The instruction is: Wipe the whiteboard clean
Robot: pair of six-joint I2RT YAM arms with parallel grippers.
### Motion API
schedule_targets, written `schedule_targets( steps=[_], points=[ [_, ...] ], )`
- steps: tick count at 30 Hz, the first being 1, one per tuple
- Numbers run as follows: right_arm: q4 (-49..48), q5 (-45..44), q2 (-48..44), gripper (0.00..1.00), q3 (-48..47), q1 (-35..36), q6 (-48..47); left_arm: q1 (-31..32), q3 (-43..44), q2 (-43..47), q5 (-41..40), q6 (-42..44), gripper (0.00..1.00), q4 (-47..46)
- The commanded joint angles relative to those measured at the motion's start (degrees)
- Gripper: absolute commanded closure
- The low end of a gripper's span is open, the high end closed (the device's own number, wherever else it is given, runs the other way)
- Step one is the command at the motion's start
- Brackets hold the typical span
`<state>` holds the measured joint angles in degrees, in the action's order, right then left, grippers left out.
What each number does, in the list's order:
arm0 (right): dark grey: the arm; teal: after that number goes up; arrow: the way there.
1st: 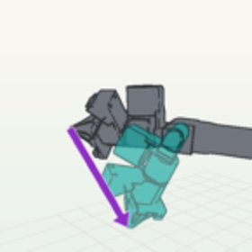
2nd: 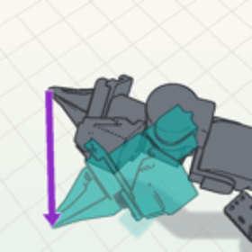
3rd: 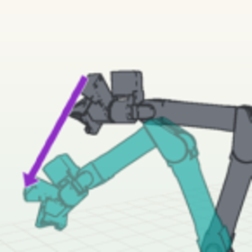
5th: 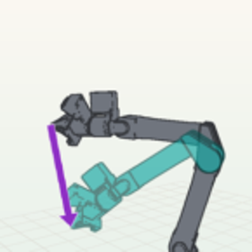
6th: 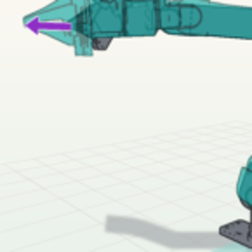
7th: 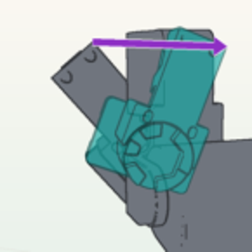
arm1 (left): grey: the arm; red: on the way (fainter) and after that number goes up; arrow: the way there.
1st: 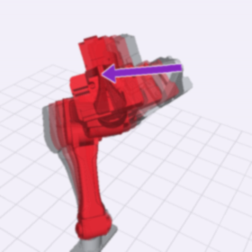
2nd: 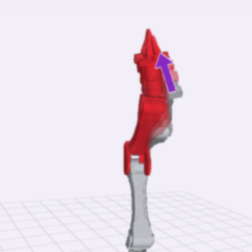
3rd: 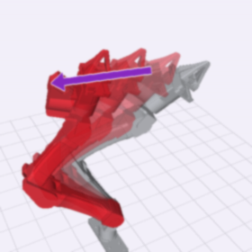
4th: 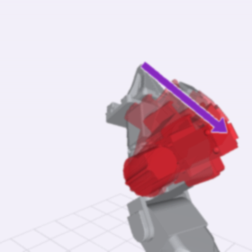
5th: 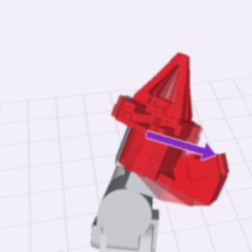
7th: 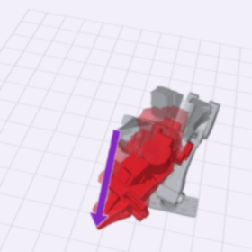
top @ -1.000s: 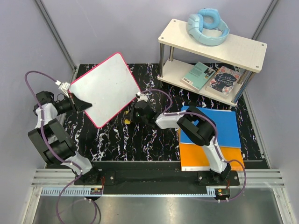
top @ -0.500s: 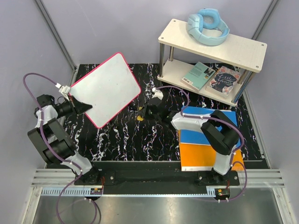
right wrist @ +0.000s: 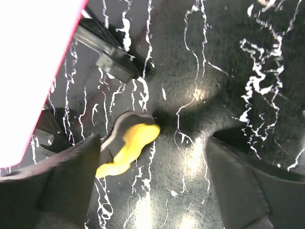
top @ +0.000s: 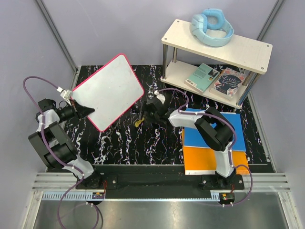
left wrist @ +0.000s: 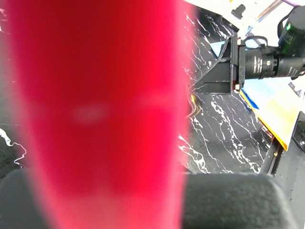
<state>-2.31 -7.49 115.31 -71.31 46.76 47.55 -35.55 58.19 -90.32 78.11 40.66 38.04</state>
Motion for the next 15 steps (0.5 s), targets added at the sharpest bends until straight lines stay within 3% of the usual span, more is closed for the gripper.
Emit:
schedule_targets(
  steps=[1,9,11,15],
  points=[
    [5.47,-4.10,-1.57,0.00,1.26,-0.27,-2.36,1.89,-3.88,1.11,-14.65,5.30,1.00,4.67],
    [-4.09,-4.82,-5.53,0.00,4.25,-1.76,-5.88,1.98,-4.50,3.05,-13.68,6.88,1.00,7.39],
    [-6.56,-1.93,-4.75,0.00,3.72,-4.55,-7.21,1.98,-3.88,3.05,-13.51,7.50,1.00,8.62],
    [-21.40,9.74,-2.11,0.00,3.90,-9.93,-7.39,1.98,-2.74,2.87,-13.59,7.76,1.00,9.77]
  ],
)
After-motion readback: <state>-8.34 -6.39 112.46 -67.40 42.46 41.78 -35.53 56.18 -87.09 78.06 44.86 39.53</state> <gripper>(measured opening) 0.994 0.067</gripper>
